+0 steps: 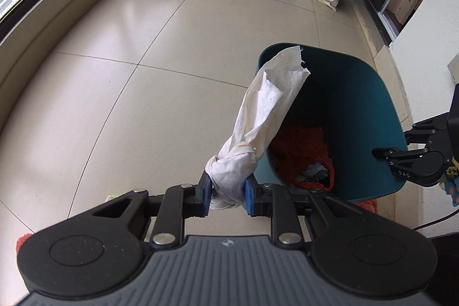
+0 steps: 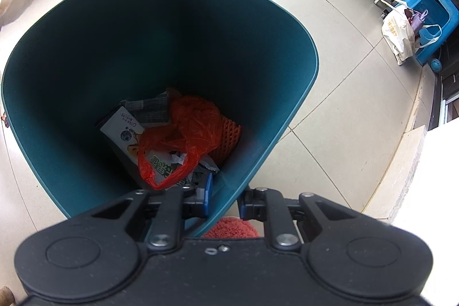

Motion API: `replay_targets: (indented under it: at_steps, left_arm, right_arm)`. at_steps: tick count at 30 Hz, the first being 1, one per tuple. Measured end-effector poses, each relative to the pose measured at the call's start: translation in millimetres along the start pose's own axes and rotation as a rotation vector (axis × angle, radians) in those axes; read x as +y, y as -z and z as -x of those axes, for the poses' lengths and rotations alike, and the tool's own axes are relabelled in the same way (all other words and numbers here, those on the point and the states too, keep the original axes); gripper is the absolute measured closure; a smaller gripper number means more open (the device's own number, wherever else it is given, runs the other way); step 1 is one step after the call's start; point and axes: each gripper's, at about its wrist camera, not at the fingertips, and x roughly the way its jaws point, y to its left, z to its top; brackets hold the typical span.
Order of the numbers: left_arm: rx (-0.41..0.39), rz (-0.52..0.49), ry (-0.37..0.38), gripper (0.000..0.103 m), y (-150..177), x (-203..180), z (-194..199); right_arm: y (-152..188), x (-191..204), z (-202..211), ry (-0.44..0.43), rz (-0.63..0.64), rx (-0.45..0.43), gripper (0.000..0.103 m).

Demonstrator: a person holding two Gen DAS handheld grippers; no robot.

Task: Collect trash
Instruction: 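Carry the white tissue into the teal bin with the left gripper and release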

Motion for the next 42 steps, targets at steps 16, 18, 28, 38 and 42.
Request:
replay_targets:
  at_steps: [16,18,28,38,42]
  left_arm:
    - [0.102,-0.131,0.040,0.081,-45.2,-90.4,-82.8]
    - [0.135,-0.136,0.035,0.081,-46.9,-94.8,-101.3]
    - [0.271,-0.203,-0.047,0.081,-42.5,-129.0,-174.0]
    - [0.298,-0.234,-0.046,0.077,-39.4,-137.2,-179.8]
    - [0.276,-0.227,-0.020,0.073,-39.2,-135.2,-173.8]
  right_arm:
    - [-0.5,-0.1,1.8,-0.002,0.005,-0.003,0.086]
    - [-0.3,-0.6,2.2,-0.004,0.005,-0.005,0.086]
    - [0.3,-1.5,3.1,-0.007,0.008,-0.008,0.086]
    - [0.4,-1.1,2.7,-0.009,0.010,-0.009,0.086]
    - [0.6,-1.1,2.5,-0.009,0.011,-0.009,0.086]
